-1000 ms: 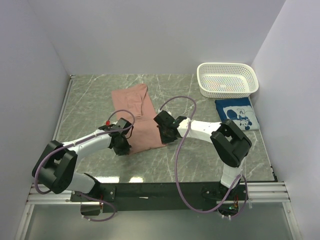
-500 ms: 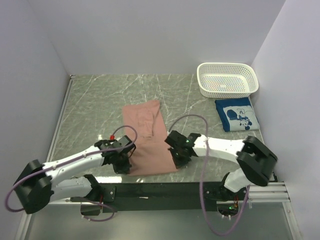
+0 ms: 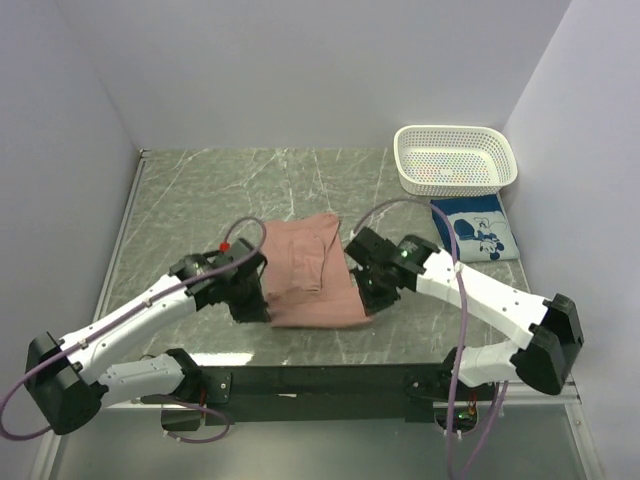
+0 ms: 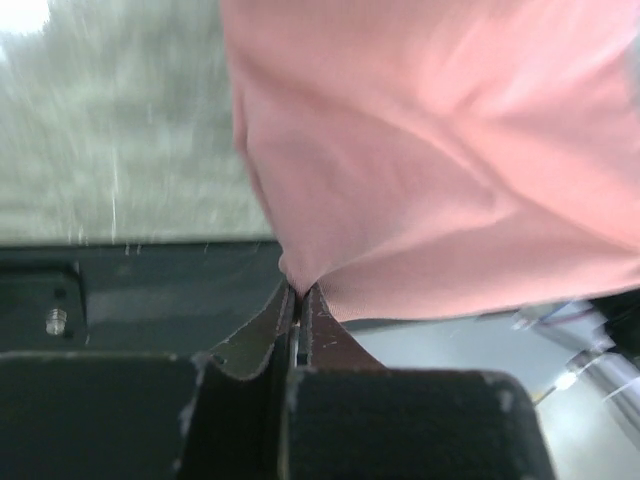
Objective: Fold and stack the t-shirts
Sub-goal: Fold the tshirt
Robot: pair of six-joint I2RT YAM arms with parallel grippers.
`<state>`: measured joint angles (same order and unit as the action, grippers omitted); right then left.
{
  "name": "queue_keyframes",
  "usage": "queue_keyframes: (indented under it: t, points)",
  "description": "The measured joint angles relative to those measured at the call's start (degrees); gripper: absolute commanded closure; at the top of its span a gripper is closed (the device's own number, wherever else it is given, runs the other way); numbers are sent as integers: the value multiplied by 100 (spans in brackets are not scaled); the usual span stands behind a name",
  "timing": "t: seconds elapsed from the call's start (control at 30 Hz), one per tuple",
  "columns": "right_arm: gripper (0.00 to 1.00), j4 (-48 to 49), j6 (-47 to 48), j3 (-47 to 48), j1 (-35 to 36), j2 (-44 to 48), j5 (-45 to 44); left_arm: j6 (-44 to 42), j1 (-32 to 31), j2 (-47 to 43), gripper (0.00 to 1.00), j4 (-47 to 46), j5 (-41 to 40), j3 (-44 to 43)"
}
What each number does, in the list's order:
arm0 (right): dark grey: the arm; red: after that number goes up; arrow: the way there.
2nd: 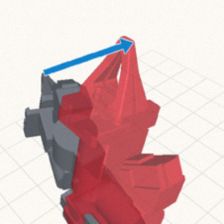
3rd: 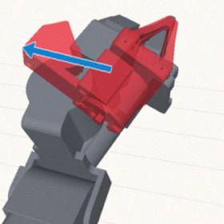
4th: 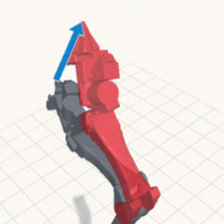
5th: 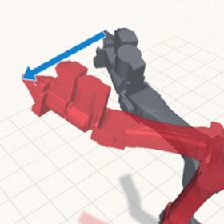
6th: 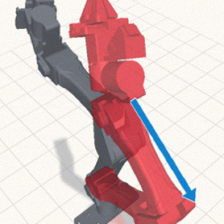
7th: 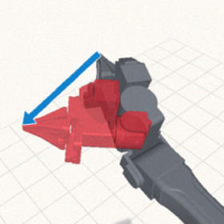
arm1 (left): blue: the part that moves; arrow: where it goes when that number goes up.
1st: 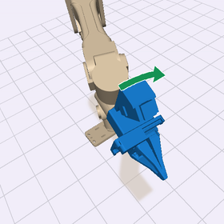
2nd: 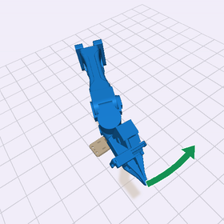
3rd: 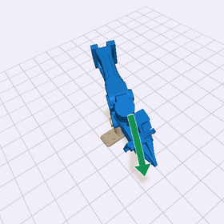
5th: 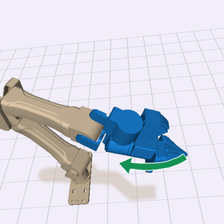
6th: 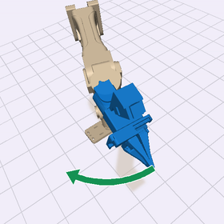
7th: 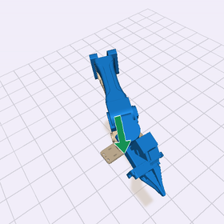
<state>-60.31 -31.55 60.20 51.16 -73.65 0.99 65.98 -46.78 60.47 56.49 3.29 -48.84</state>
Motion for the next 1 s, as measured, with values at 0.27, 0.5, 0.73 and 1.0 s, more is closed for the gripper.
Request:
queue_keyframes:
  t: [0.27, 0.5, 0.73, 1.0]
  points:
    - [100, -236, 669, 1862, -822, -1054, -162, -1211, 1613, 946, 99, -42, -31, -1187]
    - [100, -219, 1078, 3029, -1320, -1989, -127, -2022, 2430, 1965, 99, -157, 2, -2247]
    - [100, -136, 1311, 3923, -1843, -3047, 140, -2457, 2953, 3093, 99, -420, 153, -3211]
    - [100, 55, 1412, 5045, -2437, -4238, 623, -2649, 3257, 4542, 99, -905, 223, -4009]
